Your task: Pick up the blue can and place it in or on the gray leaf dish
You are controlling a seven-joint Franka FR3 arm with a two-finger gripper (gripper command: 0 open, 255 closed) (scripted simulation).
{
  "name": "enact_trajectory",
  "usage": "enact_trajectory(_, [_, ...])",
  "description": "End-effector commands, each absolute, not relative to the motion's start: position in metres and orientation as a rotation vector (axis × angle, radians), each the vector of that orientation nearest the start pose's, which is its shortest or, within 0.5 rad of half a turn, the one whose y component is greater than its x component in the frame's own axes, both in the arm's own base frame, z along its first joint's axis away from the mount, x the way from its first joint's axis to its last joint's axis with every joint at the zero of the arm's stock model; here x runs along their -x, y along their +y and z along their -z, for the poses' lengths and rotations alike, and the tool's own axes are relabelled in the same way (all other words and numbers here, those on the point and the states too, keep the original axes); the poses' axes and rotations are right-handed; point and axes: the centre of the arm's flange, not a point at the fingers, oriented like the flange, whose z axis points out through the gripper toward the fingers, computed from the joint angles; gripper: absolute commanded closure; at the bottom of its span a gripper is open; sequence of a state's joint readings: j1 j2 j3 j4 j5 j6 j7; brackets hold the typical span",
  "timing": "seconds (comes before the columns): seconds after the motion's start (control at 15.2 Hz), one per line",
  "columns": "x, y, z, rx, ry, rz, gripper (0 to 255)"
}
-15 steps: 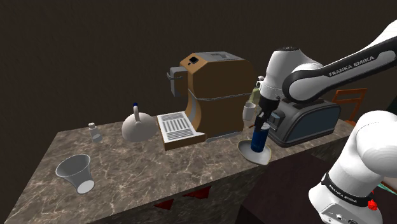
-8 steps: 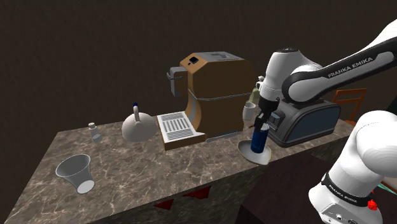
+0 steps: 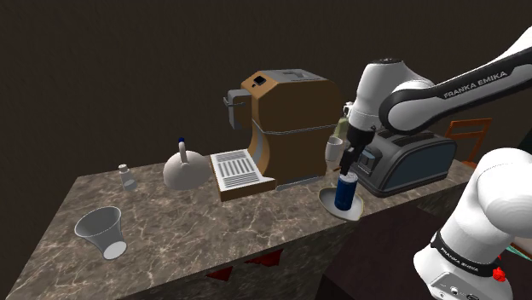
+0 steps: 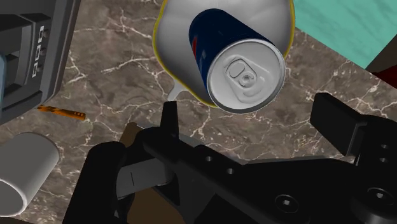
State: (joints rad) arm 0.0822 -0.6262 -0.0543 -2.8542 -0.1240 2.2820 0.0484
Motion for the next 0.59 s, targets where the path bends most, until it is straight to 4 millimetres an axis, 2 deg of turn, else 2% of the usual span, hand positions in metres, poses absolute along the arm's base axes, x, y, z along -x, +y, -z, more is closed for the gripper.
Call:
enact_trajectory(0.0, [-0.327, 0.008, -0.390, 3.200, -0.108, 0.090, 0])
enact_trajectory(0.07, [-0.326, 0.008, -0.401, 3.200, -0.108, 0.090, 0])
enact_trajectory(0.53, [-0.326, 0.008, -0.401, 3.200, -0.108, 0.090, 0])
